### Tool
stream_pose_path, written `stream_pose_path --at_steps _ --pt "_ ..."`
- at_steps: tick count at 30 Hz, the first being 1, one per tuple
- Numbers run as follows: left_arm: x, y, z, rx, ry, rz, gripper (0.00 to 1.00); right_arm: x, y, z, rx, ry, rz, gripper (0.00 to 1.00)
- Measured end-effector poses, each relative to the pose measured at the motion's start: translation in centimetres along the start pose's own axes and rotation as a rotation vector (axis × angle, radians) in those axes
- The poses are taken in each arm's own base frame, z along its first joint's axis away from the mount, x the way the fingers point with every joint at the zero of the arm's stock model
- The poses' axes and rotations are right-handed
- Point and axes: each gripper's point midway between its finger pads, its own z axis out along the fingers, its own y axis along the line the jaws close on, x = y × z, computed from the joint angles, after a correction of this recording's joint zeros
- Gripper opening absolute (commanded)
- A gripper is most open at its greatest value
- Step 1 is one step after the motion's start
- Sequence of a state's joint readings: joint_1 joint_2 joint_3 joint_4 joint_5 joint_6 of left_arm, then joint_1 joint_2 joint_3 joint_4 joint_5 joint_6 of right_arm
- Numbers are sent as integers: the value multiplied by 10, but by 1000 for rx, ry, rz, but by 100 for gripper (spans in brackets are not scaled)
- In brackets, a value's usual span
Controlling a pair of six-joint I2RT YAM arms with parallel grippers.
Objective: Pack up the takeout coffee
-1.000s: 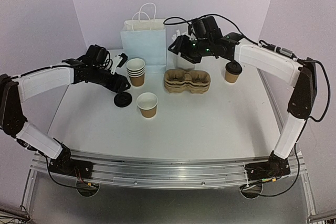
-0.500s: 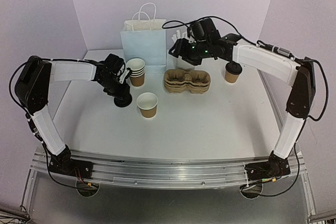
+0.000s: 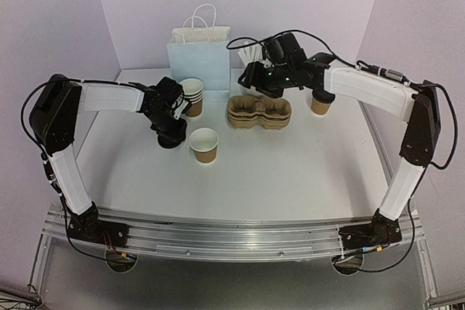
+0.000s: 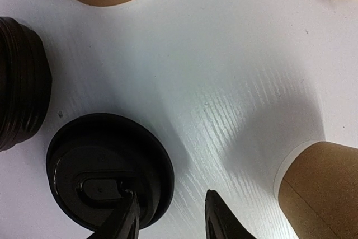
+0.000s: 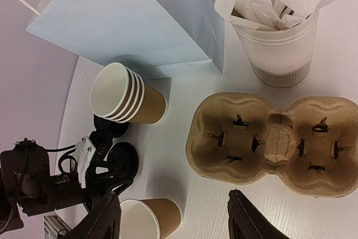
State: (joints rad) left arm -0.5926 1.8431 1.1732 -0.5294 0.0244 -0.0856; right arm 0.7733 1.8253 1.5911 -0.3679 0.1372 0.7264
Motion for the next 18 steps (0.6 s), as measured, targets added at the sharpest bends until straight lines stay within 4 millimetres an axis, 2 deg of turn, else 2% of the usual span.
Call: stream_pose_path --at_steps 8,18 --pt "8 2 9 -7 38 -48 32 -1 -1 -11 5 -19 -4 61" --pt "7 6 11 -27 39 -42 11 0 -3 -12 10 -20 -5 61"
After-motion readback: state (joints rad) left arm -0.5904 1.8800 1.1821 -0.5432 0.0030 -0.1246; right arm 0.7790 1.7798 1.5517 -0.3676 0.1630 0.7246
